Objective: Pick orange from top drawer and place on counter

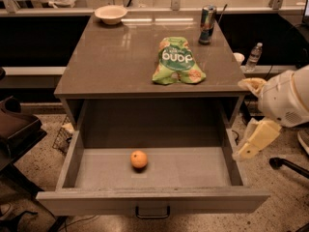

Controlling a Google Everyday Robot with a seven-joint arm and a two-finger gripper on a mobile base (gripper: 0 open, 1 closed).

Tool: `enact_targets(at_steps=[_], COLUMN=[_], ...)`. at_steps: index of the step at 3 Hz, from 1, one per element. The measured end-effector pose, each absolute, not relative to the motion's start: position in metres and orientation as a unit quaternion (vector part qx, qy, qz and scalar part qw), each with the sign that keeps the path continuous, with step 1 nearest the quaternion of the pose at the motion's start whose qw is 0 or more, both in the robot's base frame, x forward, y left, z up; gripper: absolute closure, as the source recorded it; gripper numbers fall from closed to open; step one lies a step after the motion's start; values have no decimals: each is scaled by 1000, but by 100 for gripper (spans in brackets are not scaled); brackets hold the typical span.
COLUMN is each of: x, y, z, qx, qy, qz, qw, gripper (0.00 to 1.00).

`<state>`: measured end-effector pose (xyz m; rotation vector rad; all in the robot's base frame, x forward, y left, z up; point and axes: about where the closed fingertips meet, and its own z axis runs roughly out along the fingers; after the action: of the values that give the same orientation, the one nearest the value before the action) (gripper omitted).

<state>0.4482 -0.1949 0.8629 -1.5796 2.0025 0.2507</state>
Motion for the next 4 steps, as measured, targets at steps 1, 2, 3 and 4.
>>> enact_targets(at_steps=[1,2,3,4], x=[473,491,491,493], y=[-174,-170,-171,-157], z=[830,831,832,811], qx=[-567,-557,-557,-557], qy=[724,714,715,712], qz=[133,123,122,145], qw=[369,406,404,402], gripper=[0,0,0,0])
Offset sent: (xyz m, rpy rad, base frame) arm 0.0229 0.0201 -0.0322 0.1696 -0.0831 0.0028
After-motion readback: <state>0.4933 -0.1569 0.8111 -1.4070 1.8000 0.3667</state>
